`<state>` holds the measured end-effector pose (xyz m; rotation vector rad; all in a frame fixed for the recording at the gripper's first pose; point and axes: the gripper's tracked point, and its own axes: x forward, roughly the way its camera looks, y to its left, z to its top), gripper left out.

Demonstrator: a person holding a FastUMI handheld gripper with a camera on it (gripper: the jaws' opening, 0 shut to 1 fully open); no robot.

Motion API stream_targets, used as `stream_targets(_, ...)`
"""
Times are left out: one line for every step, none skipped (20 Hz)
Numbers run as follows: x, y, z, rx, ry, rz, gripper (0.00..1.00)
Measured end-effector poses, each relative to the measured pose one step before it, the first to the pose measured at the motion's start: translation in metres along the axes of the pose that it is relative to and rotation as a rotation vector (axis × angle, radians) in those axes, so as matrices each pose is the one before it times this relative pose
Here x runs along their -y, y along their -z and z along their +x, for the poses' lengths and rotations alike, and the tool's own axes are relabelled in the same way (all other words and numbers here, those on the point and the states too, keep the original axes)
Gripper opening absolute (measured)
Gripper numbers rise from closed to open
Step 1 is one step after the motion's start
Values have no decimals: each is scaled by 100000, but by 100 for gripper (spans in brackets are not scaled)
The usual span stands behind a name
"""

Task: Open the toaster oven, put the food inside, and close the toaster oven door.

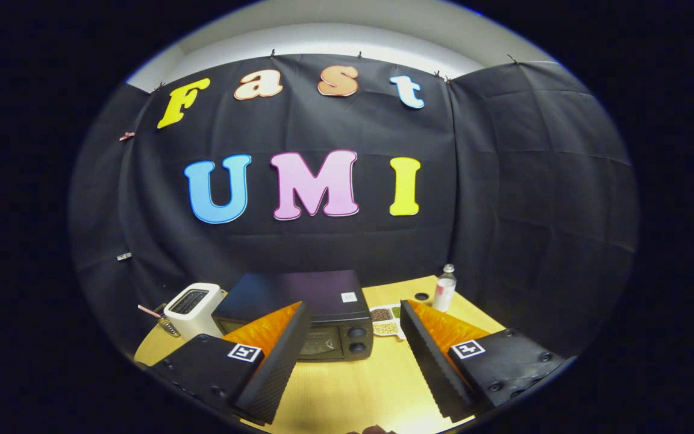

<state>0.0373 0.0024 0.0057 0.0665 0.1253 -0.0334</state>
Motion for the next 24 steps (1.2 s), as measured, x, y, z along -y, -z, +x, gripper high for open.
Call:
stream_targets(646,-717,-827,1167,278,-2148,99)
stream_targets(507,-431,-549,420,-193,-1926,99)
stream_targets(252,-92,-666,45,-432,-1128,99)
stream_targets(376,101,-504,-101,-239,-9,99)
stream_targets(-89,-40,-409,-189,-1135,941,99)
stream_targets(-52,-223,-282,451,-1534,1382,99)
stream_targets(-101,-188,-319,498,-1517,1624,99)
stream_targets(-159,-195,-50,370,-1896,1140,99)
stream_targets(-269,43,59,74,-1965,692,99)
stream_targets(-182,140,246,-997,-1966,614,99)
stream_targets(-314,347,120,-1791,-3284,-109,99)
stream_targets(-30,149,307,-1321,-2388,-804,99)
stream_targets(328,-131,406,-892,-1431,-472,99)
stream_targets(103,-222,370,-207,-1873,-137,99)
stream_targets(191,-113,564,-551,-885,413,99)
stream_targets(309,-337,505,158,-927,662,99)
stream_targets(265,-437,456,155,-553,631,99)
stream_targets(474,-411,418,46,-98,599,99)
stream_targets(366,-613,300,727,118,485,99)
stream_targets(532,-482,239,367,666,399,99)
stream_targets(322,-283,128,520,327,432,99)
stream_targets(287,-239,234,272,402,260,99)
stream_targets(83,-203,-60,-51,186,225,99)
stream_targets(185,-89,107,-326,379,118,99)
